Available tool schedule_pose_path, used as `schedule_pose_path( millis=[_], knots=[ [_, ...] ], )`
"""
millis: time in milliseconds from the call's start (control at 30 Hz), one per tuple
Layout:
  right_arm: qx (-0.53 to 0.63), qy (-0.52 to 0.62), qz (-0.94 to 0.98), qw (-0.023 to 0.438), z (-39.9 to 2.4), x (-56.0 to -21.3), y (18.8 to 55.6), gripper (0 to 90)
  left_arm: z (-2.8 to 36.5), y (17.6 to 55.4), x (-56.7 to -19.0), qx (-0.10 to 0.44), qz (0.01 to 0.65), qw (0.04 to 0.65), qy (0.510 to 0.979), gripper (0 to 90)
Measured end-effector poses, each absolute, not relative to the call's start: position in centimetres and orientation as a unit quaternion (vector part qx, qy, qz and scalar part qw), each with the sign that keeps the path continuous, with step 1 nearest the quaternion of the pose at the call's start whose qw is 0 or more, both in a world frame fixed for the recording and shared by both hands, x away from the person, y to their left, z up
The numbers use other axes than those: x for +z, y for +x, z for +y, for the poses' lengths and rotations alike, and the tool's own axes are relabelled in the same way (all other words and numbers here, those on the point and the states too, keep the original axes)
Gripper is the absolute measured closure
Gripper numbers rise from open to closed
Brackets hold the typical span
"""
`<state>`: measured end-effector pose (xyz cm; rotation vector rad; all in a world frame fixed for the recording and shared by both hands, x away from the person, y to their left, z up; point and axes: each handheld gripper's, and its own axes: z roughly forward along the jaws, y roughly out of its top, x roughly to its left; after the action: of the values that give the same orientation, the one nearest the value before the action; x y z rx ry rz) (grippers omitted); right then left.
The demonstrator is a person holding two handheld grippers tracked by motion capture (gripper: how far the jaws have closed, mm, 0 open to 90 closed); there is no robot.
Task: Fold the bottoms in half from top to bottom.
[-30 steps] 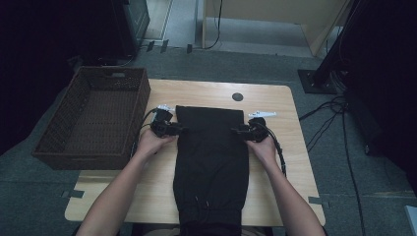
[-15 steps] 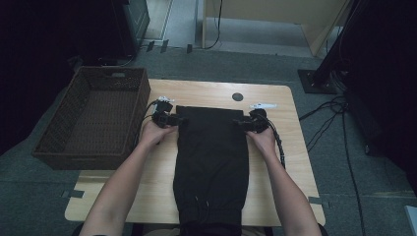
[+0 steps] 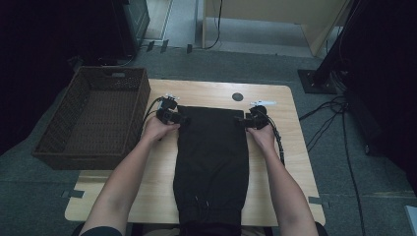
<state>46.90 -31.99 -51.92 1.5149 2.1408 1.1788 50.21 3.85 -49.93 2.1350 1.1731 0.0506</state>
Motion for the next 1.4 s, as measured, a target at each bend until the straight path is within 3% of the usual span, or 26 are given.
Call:
schedule_pose_path(
  millis=[167, 200, 300, 333, 367, 433, 467, 667, 800, 933, 1400],
  knots=[
    [0.416, 0.528, 0.731, 0.121, -31.0, -51.9, 47.4, 36.3, 3.3, 50.4, -50.1, 0.015, 0.459, 0.358, 0.813, 39.7],
    [0.41, 0.52, 0.737, 0.136, -30.3, -52.0, 47.4, 38.2, 2.9, 50.4, -50.2, 0.015, 0.461, 0.362, 0.81, 41.4],
    [0.41, 0.51, 0.743, 0.143, -29.2, -52.1, 47.2, 53.2, 2.6, 50.3, -50.2, 0.018, 0.455, 0.357, 0.815, 55.7],
    [0.41, 0.51, 0.743, 0.143, -29.2, -52.1, 47.2, 53.2, 2.6, 50.3, -50.2, 0.018, 0.455, 0.357, 0.815, 64.0],
    [0.416, 0.508, 0.742, 0.133, -29.0, -52.1, 47.2, 60.9, 2.6, 50.3, -50.4, 0.003, 0.452, 0.36, 0.816, 64.0],
    [0.421, 0.52, 0.736, 0.105, -28.7, -52.1, 47.2, 76.7, 2.5, 50.2, -50.3, -0.003, 0.445, 0.352, 0.823, 80.6],
    [0.418, 0.526, 0.735, 0.094, -28.7, -52.0, 47.3, 79.5, 2.6, 50.2, -50.1, 0.0, 0.444, 0.355, 0.823, 82.9],
    [0.43, 0.544, 0.718, 0.065, -29.8, -49.1, 48.6, 84.3, 3.4, 51.0, -47.2, 0.011, 0.457, 0.399, 0.795, 84.9],
    [0.46, 0.522, 0.713, 0.087, -29.8, -45.7, 49.3, 84.5, 3.6, 51.4, -44.1, 0.047, 0.446, 0.443, 0.776, 84.8],
    [0.503, 0.485, 0.702, 0.139, -29.4, -41.5, 49.2, 84.5, 4.1, 51.3, -41.1, 0.078, 0.432, 0.478, 0.761, 84.4],
    [0.509, 0.445, 0.723, 0.145, -29.9, -42.3, 42.6, 84.0, 5.6, 44.6, -42.0, 0.056, 0.385, 0.493, 0.778, 84.1]
  ],
)
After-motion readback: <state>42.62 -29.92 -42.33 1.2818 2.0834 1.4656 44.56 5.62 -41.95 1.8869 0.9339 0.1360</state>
